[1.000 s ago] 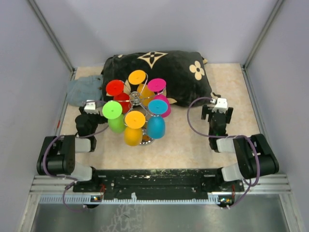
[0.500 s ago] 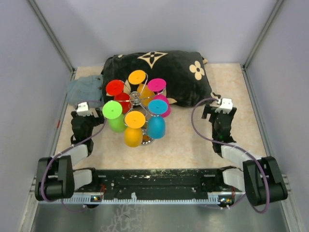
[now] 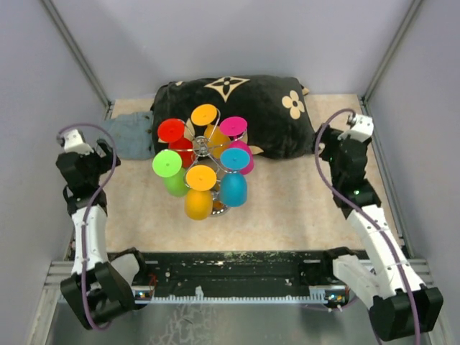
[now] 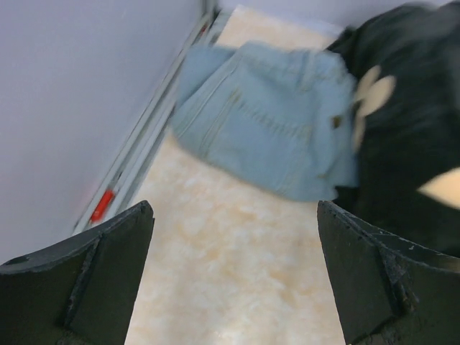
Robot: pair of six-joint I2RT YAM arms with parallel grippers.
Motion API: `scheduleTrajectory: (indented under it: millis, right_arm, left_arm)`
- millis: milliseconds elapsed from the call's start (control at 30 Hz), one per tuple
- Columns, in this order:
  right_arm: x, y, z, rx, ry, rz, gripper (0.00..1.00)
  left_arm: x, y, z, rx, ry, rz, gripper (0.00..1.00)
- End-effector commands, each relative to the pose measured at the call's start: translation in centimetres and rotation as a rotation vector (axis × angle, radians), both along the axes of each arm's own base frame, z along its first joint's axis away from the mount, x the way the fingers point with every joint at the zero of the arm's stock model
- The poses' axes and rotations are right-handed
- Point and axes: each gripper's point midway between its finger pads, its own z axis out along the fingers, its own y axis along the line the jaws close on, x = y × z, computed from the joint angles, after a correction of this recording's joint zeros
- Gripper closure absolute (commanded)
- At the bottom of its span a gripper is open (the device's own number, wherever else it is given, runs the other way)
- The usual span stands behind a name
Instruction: Take the wine glass off the wine glass rack
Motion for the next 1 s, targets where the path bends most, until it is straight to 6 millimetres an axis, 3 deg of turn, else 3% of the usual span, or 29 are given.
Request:
scheduleTrajectory:
  millis: [0,67,167,300,433,567,767,967]
  right_arm:
    - [-2.4,1.5,2.4,0.129,0.209,0.047,0.02]
    - [-3.1,3.5,3.1,0.185,0.292,0.131,0.02]
    - [-4.9,6.2,3.7,0.289,0.382,0.253,0.07]
    - [-7.6,7.8,6.1,0.417,0.34,0.32,0.08]
    - [-10.5,10.8,7.7,0.63,0.332,0.45,0.12]
    - [-12.4,12.0,9.1,0.783,0.294,0.498,0.14]
    - [-12.8,14.2,11.3,0.974,0.261,0.618,0.18]
    - [-12.3,16.9,11.0,1.075,0.298,0.705,0.22]
  left_arm:
    - [-1.6,-4.6,3.9,-0.12,0.045,-0.182,0.0]
    - [-2.3,-6.2,5.9,-0.178,0.048,-0.235,0.0]
    - [-3.6,-8.3,7.1,-0.288,0.094,-0.285,0.0]
    - [-5.3,-10.1,8.2,-0.378,0.134,-0.313,0.0]
    - [-6.3,-11.3,9.8,-0.436,0.132,-0.331,0.0]
    - [-6.8,-12.4,10.7,-0.52,0.125,-0.343,0.0]
    - [-6.4,-13.3,10.6,-0.609,0.11,-0.365,0.0]
    - [-5.9,-13.4,10.8,-0.646,0.087,-0.363,0.0]
